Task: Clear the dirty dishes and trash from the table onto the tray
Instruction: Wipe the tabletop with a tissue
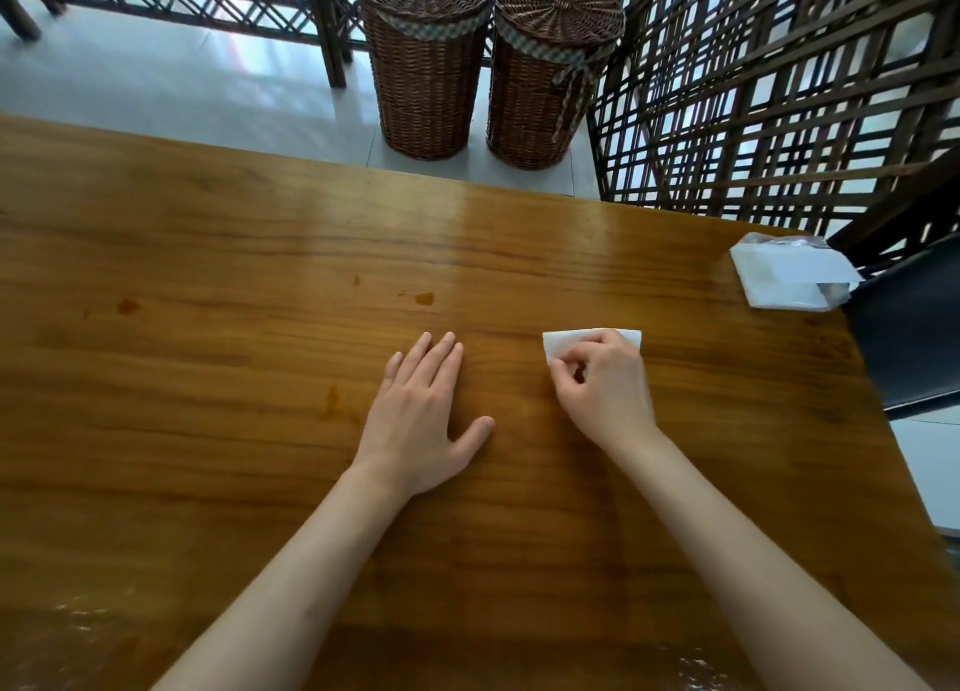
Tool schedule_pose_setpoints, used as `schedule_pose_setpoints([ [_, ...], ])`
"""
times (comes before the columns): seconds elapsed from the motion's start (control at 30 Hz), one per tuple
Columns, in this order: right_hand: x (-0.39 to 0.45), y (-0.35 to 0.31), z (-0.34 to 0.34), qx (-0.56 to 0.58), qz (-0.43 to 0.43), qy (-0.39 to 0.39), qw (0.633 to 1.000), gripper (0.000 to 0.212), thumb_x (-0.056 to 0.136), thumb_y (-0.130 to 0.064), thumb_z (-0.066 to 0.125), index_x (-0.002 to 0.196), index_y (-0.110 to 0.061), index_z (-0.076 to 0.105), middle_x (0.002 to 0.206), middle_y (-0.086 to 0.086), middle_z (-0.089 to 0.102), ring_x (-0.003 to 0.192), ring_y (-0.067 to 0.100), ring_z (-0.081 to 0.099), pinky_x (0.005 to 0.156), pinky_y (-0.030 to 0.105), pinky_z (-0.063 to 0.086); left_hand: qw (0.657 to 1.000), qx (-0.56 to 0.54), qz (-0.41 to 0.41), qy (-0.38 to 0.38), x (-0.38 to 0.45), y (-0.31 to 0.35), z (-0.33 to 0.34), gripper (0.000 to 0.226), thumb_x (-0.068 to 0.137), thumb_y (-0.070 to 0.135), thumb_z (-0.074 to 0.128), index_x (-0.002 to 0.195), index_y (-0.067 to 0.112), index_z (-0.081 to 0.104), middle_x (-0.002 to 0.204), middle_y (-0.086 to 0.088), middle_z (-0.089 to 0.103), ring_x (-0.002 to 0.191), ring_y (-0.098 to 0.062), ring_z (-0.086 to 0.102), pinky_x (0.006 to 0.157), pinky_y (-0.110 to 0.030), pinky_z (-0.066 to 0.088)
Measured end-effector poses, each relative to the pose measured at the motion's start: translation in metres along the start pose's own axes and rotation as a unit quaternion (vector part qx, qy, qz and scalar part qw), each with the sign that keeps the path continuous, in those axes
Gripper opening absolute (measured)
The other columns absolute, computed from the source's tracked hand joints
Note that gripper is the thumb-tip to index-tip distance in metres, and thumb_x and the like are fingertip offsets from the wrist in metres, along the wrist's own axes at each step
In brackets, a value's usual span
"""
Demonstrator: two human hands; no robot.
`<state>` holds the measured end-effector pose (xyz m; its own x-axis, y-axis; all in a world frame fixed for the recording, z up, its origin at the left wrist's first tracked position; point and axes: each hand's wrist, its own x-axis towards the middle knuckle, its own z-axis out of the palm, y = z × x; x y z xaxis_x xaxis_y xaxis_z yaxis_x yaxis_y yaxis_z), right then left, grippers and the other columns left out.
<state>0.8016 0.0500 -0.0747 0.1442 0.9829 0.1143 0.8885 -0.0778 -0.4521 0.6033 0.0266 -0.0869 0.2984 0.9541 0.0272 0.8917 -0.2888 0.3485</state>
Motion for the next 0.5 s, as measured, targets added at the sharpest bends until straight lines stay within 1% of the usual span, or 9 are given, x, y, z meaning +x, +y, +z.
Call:
schedule_pose_setpoints([
  [0.07, 0.002, 0.001, 0.0, 0.002, 0.034, 0.009, 0.999, 0.014, 0.081, -0.016, 0.065, 0.072, -0.006, 0.069, 0.085, 0.008, 0.065, 0.088, 0.022, 0.058, 0.074, 0.023, 0.037, 1.0, 0.0, -0.005, -0.002, -0.003, -0.001, 0.0, 0.082, 0.084, 0.064, 0.042, 0.148, 0.016, 0.021, 0.155, 0.001, 0.02, 0.144, -0.017, 0.009, 0.114, -0.033, 0.001],
  [0.1, 0.004, 0.002, -0.001, 0.0, 0.059, 0.02, 0.998, 0.012, 0.081, -0.015, 0.064, 0.074, -0.006, 0.067, 0.086, 0.008, 0.064, 0.088, 0.024, 0.057, 0.072, 0.023, 0.036, 1.0, 0.0, -0.008, -0.004, -0.004, -0.001, 0.0, 0.082, 0.084, 0.064, 0.042, 0.148, 0.017, 0.021, 0.155, 0.001, 0.02, 0.144, -0.017, 0.009, 0.114, -0.034, 0.002],
  [0.13, 0.004, 0.003, -0.001, -0.002, 0.08, 0.033, 0.996, 0.009, 0.081, -0.016, 0.065, 0.08, -0.007, 0.066, 0.088, 0.008, 0.063, 0.089, 0.025, 0.057, 0.072, 0.025, 0.038, 1.0, 0.003, -0.01, -0.005, -0.006, -0.001, -0.001, 0.082, 0.084, 0.064, 0.041, 0.148, 0.017, 0.02, 0.155, 0.001, 0.02, 0.144, -0.017, 0.009, 0.114, -0.034, 0.002],
  [0.2, 0.002, 0.004, 0.001, 0.001, 0.116, 0.048, 0.992, 0.014, 0.082, -0.018, 0.065, 0.093, -0.01, 0.065, 0.097, 0.009, 0.061, 0.093, 0.026, 0.055, 0.075, 0.028, 0.042, 1.0, 0.008, -0.013, -0.007, -0.007, -0.002, -0.002, 0.082, 0.085, 0.065, 0.04, 0.148, 0.017, 0.019, 0.156, 0.002, 0.019, 0.144, -0.016, 0.008, 0.115, -0.035, 0.002],
  [0.23, 0.0, 0.002, 0.003, 0.006, 0.126, 0.053, 0.991, 0.015, 0.084, -0.019, 0.064, 0.096, -0.011, 0.067, 0.1, 0.01, 0.061, 0.095, 0.026, 0.055, 0.077, 0.029, 0.042, 1.0, 0.011, -0.015, -0.007, -0.008, -0.003, -0.002, 0.082, 0.085, 0.065, 0.039, 0.149, 0.018, 0.019, 0.156, 0.002, 0.018, 0.144, -0.016, 0.007, 0.115, -0.034, 0.002],
  [0.3, -0.002, -0.001, 0.008, 0.013, 0.126, 0.063, 0.99, 0.014, 0.087, -0.017, 0.06, 0.095, -0.012, 0.07, 0.098, 0.011, 0.063, 0.094, 0.025, 0.056, 0.078, 0.029, 0.043, 1.0, 0.014, -0.019, -0.004, -0.009, -0.002, -0.003, 0.082, 0.085, 0.065, 0.038, 0.149, 0.019, 0.017, 0.156, 0.003, 0.017, 0.144, -0.015, 0.006, 0.115, -0.035, 0.001],
  [0.33, -0.002, -0.002, 0.01, 0.014, 0.122, 0.067, 0.99, 0.014, 0.088, -0.014, 0.058, 0.094, -0.012, 0.071, 0.094, 0.011, 0.064, 0.091, 0.024, 0.057, 0.076, 0.028, 0.043, 1.0, 0.013, -0.022, -0.005, -0.01, -0.001, -0.003, 0.082, 0.085, 0.065, 0.038, 0.149, 0.019, 0.016, 0.156, 0.003, 0.016, 0.144, -0.015, 0.005, 0.116, -0.035, 0.002],
  [0.43, -0.003, -0.005, 0.011, 0.024, 0.098, 0.084, 0.991, 0.018, 0.087, -0.003, 0.054, 0.085, -0.009, 0.071, 0.083, 0.011, 0.063, 0.081, 0.022, 0.056, 0.069, 0.024, 0.036, 0.999, 0.007, -0.036, -0.003, -0.015, 0.003, -0.004, 0.081, 0.086, 0.065, 0.037, 0.149, 0.019, 0.015, 0.157, 0.003, 0.014, 0.145, -0.015, 0.003, 0.116, -0.035, 0.001],
  [0.5, -0.004, -0.004, 0.011, 0.023, 0.077, 0.095, 0.992, 0.02, 0.087, 0.0, 0.052, 0.082, -0.007, 0.07, 0.081, 0.012, 0.062, 0.079, 0.025, 0.056, 0.068, 0.023, 0.033, 0.999, 0.007, -0.039, 0.005, -0.016, 0.002, -0.006, 0.081, 0.086, 0.064, 0.037, 0.149, 0.019, 0.015, 0.157, 0.003, 0.014, 0.145, -0.015, 0.002, 0.115, -0.034, 0.0],
])
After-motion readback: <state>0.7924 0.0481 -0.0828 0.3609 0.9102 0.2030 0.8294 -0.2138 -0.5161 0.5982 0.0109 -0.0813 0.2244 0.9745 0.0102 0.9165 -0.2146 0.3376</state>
